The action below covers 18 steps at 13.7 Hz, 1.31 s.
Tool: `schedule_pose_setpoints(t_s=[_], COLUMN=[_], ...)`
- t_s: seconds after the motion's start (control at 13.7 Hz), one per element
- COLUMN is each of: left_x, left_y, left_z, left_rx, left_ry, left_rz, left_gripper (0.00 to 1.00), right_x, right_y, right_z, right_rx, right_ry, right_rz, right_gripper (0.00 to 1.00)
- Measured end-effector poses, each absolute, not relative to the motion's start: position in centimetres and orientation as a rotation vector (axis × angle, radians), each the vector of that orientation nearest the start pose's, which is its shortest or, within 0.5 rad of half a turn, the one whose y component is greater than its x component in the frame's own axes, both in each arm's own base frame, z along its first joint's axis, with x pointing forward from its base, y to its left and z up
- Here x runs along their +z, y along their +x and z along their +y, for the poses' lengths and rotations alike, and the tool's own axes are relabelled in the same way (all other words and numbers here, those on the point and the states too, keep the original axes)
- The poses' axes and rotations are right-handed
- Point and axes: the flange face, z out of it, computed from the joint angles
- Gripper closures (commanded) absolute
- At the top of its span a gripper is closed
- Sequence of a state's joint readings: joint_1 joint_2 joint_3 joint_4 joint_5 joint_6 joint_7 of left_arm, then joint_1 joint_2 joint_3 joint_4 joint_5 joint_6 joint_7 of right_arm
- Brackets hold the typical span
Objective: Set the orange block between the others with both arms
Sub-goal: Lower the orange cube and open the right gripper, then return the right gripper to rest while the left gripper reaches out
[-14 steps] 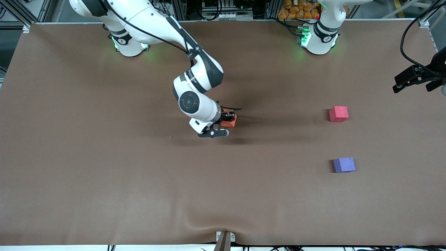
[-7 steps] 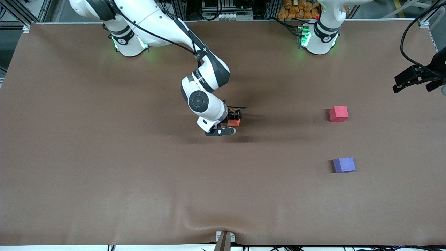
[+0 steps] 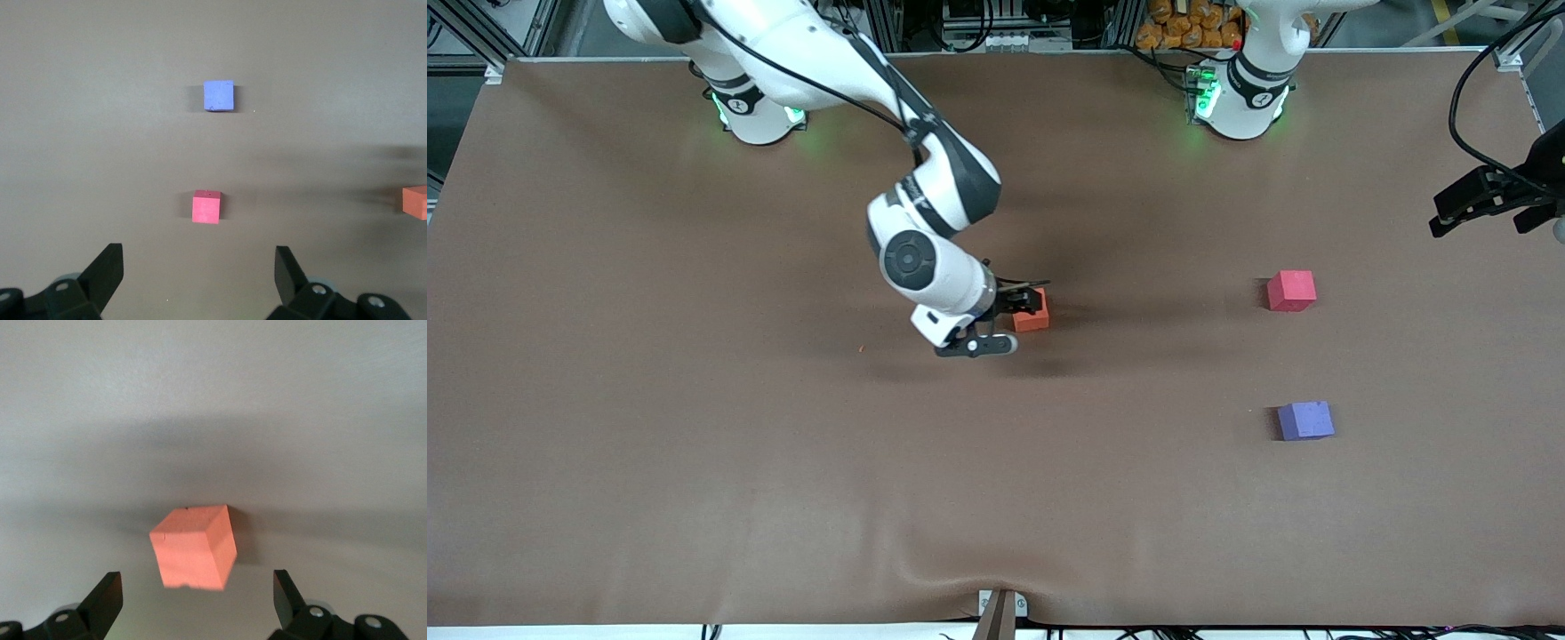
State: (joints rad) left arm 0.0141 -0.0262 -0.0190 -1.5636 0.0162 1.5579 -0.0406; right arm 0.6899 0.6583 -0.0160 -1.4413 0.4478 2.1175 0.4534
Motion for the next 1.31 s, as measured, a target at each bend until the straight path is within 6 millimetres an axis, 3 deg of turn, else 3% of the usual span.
schedule_pose_setpoints(t_s=[0.22, 0.36, 0.66, 0.95, 1.17, 1.31], left_x=[64.0, 63.9, 63.8, 63.7, 63.3, 63.1], left_y=[54.6, 54.7, 54.8, 54.9, 55.1, 55.2], left_z=[-0.1, -0.1, -0.2, -0.6, -1.2, -1.4], left_rx=[-0.03, -0.034, -0.036, -0.035, -0.025, -0.021], left_ry=[-3.125, -3.125, -3.125, -3.125, -3.125, -3.126], left_rz=[-0.056, -0.055, -0.053, -0.043, -0.026, -0.019], left_gripper=[0.0, 0.0, 0.0, 0.0, 0.0, 0.0], right_x=[41.1, 48.1, 58.5, 64.2, 64.9, 64.7], right_y=[56.6, 56.1, 54.6, 54.2, 54.5, 54.6], right_z=[39.6, 34.2, 23.3, 9.4, 1.7, -1.8], right_rx=[0.305, 0.307, 0.295, 0.263, 0.242, 0.238], right_ry=[-2.924, -3.003, -3.043, -3.019, -3.043, -3.048], right_rz=[-0.052, -0.052, 0.061, -0.049, -0.145, -0.151], right_gripper=[0.0, 0.0, 0.0, 0.0, 0.0, 0.0])
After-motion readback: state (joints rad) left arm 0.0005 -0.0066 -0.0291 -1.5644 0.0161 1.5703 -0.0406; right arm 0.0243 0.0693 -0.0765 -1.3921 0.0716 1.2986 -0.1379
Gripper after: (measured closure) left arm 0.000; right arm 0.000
